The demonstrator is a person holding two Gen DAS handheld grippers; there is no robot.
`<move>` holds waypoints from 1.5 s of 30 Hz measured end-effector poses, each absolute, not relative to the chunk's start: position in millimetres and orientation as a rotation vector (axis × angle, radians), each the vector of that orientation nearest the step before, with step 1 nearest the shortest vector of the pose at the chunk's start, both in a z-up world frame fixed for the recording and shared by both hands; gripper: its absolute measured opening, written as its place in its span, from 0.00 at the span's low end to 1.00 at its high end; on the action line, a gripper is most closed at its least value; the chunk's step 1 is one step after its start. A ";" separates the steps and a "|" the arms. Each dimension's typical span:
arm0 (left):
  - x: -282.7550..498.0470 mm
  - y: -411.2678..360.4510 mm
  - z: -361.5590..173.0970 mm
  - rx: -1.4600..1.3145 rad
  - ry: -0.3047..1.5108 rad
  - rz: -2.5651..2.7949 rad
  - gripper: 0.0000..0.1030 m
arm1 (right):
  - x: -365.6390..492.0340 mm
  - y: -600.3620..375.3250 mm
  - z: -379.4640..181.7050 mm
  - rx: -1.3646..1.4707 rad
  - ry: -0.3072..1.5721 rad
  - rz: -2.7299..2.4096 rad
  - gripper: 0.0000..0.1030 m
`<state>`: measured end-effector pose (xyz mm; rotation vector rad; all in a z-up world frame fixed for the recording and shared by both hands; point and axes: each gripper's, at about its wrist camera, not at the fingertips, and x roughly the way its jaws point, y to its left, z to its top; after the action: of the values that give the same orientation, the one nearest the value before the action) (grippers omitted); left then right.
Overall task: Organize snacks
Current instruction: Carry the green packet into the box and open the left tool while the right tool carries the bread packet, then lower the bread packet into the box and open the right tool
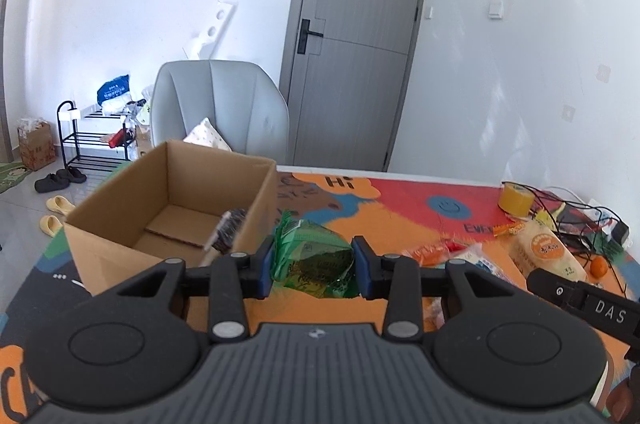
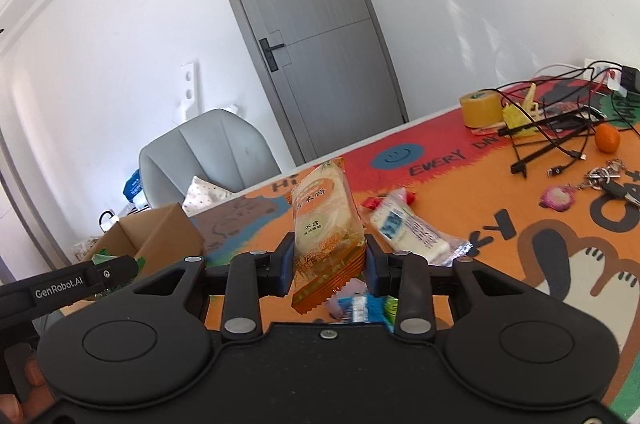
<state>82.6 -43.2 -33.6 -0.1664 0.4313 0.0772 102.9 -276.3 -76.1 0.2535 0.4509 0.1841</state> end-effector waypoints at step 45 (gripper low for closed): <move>116.2 107.2 -29.8 -0.315 0.416 0.285 0.59 | 162.9 -112.1 -66.6 0.167 0.483 0.374 0.33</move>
<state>116.2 107.2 -29.8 -0.3154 0.4162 0.2849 162.9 -112.1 -66.6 0.1667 0.4827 0.3740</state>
